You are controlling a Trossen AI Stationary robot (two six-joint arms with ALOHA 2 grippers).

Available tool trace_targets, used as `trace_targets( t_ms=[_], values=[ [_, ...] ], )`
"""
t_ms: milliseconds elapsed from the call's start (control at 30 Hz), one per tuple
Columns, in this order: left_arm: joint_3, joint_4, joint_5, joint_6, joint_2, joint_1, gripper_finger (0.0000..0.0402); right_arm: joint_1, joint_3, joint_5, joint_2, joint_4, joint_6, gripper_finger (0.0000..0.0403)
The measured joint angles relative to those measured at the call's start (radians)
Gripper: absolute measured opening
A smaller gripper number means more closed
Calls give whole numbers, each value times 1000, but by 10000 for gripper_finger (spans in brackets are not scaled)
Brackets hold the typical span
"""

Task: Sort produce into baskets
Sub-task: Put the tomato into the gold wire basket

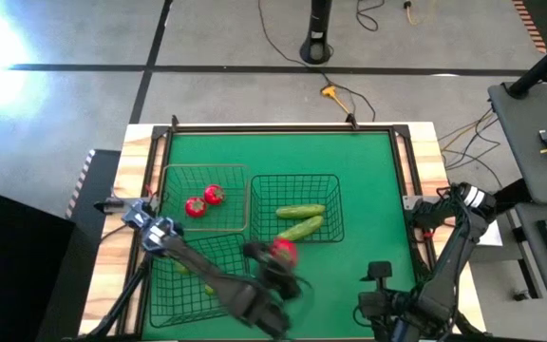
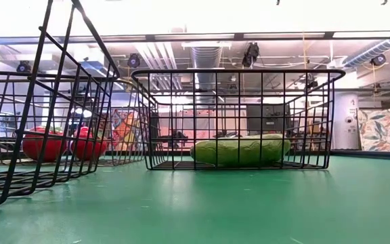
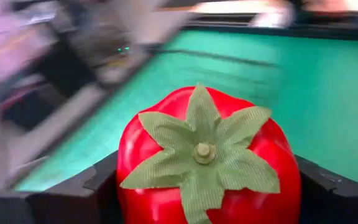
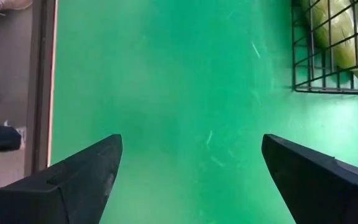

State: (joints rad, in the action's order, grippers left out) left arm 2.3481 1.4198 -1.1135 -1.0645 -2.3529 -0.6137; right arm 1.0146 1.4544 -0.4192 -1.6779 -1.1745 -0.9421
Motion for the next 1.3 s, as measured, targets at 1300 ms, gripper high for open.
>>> trace_targets(
  t_ms=[1300],
  values=[
    [-1593, -287, 482, -402, 1287, 233, 274, -287, -93, -51, -32, 266, 365, 380]
  ],
)
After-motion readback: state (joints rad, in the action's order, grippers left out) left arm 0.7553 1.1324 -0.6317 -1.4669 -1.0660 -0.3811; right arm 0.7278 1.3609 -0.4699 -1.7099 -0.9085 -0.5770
